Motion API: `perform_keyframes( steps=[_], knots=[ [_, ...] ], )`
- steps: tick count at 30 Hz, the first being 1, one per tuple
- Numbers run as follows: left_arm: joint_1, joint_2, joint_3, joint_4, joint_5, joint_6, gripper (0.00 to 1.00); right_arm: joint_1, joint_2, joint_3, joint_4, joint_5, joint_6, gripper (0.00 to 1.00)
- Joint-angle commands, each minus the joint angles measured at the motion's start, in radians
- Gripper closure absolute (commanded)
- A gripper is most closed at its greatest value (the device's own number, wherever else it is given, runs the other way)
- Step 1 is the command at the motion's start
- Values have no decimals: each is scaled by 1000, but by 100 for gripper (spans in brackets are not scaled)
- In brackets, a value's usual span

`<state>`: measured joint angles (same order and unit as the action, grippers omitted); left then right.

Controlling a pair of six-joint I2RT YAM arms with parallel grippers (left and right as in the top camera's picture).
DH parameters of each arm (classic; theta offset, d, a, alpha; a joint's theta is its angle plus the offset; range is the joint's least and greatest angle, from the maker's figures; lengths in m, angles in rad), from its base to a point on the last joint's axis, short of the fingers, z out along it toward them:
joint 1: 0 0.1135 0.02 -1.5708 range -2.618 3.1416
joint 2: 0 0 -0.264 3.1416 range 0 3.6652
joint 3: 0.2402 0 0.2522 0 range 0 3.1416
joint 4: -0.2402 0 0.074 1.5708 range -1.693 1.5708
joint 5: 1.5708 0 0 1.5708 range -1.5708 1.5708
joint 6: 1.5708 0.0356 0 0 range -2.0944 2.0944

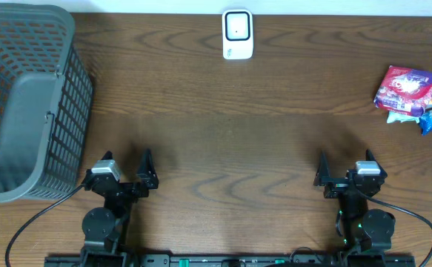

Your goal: Scan the item barcode

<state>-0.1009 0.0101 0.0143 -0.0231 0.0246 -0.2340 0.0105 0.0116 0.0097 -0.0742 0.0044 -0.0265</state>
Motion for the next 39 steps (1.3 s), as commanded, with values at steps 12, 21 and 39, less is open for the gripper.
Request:
perform_keyframes(
  steps=[12, 21, 39],
  knots=[
    [11, -9, -10, -44, -9, 19, 2, 10, -6, -4, 0, 5, 11, 1],
    [11, -9, -10, -49, -8, 71, 2, 10, -6, -4, 0, 5, 11, 1],
    [58, -9, -10, -52, -17, 224, 2, 10, -6, -4, 0, 5, 11, 1]
  ],
)
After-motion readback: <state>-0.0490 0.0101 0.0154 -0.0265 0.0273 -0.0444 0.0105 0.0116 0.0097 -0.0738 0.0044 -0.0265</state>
